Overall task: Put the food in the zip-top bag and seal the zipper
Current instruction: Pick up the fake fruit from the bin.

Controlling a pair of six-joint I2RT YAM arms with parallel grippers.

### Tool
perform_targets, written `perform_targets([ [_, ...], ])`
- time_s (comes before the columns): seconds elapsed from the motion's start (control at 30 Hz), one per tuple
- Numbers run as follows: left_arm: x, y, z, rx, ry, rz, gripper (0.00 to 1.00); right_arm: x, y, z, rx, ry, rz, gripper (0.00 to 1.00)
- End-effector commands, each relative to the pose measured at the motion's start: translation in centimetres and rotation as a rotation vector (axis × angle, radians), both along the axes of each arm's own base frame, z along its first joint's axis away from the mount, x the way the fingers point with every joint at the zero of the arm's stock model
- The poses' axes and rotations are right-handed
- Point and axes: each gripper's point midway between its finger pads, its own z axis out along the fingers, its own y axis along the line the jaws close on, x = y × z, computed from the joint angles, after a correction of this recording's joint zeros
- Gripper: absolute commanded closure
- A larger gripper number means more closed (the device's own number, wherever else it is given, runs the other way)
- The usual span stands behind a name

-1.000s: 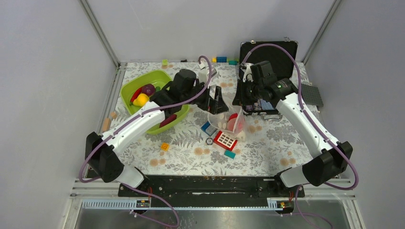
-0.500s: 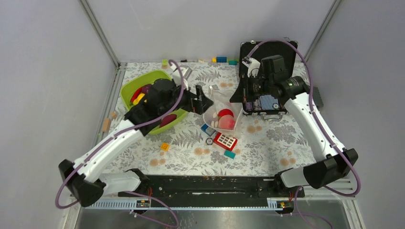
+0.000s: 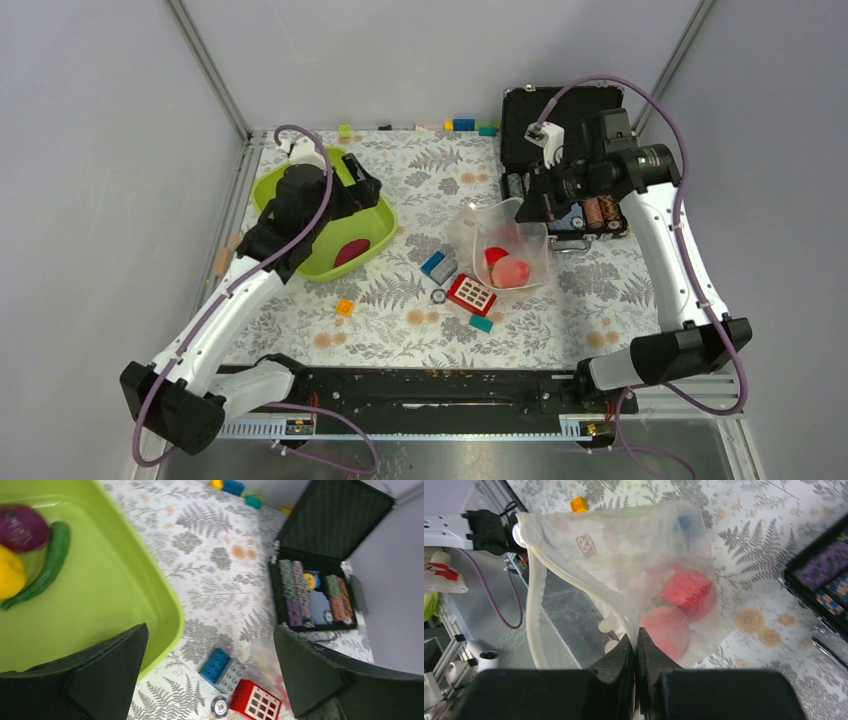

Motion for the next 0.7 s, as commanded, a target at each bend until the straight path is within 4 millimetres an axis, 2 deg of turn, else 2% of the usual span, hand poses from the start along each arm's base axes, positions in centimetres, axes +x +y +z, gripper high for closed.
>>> perform_targets([
  [0.0, 1.7, 2.7, -1.9, -0.044, 0.045, 0.119, 0.01, 0.3, -2.4, -0.8, -0.035, 0.008, 0.047, 0.91],
  [0.2, 4.3, 3.8, -5.6, -0.055, 0.182, 0.148, 0.01, 2.9, -5.1, -3.0, 0.014, 0.126, -0.032, 0.90],
  [0.37, 5.2, 6.2, -7.5, 0.000, 0.224, 0.247, 0.01, 5.6, -7.3, -3.1, 0.101, 0.207, -0.150, 0.90],
  [0.53, 5.0, 9.7, -9.9, 0.065, 0.293, 0.391, 0.01, 7.4, -7.4, -3.0, 0.138, 0.275, -0.295, 0.90],
  [0.67, 5.1, 11.0, -11.6, 0.061, 0.354, 0.428, 0.01, 8.2, -6.5, -1.2, 0.268, 0.398, -0.499, 0.92],
])
